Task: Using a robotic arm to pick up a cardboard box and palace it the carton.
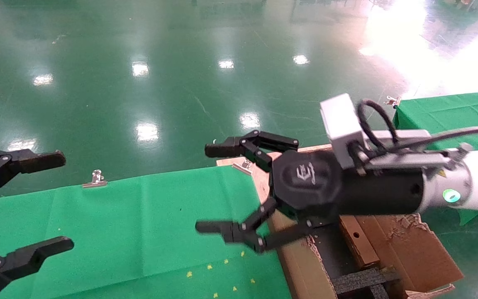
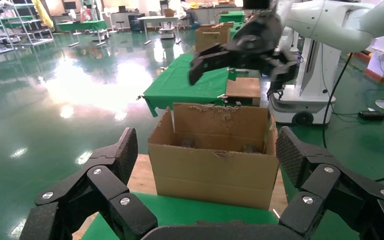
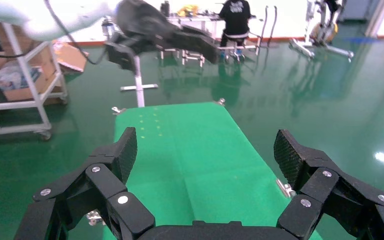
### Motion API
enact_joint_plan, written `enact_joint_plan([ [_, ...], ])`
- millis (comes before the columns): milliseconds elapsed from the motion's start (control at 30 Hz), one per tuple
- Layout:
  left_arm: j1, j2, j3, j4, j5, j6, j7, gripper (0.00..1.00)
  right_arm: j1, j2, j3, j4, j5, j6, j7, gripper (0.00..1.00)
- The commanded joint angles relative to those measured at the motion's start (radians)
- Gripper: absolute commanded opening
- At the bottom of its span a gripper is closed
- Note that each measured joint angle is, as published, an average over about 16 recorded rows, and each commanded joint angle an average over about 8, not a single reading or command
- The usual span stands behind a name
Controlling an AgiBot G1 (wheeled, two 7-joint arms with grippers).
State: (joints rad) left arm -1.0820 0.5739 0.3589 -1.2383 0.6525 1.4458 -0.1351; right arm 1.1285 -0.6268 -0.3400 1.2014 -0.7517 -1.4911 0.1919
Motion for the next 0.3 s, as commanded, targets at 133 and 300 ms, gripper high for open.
enact_joint_plan([
  [133, 0.000, 0.000, 0.000, 0.000, 0.000, 0.000, 0.000, 1.00, -0.058, 0.017, 0.065, 0.090, 0.023, -0.006, -0.004, 1.00],
  [300, 0.000, 0.000, 0.000, 0.000, -0.001, 0.000, 0.000, 1.00, -0.084, 0.024, 0.094, 0.131, 0.035, -0.009, -0.006, 1.00],
])
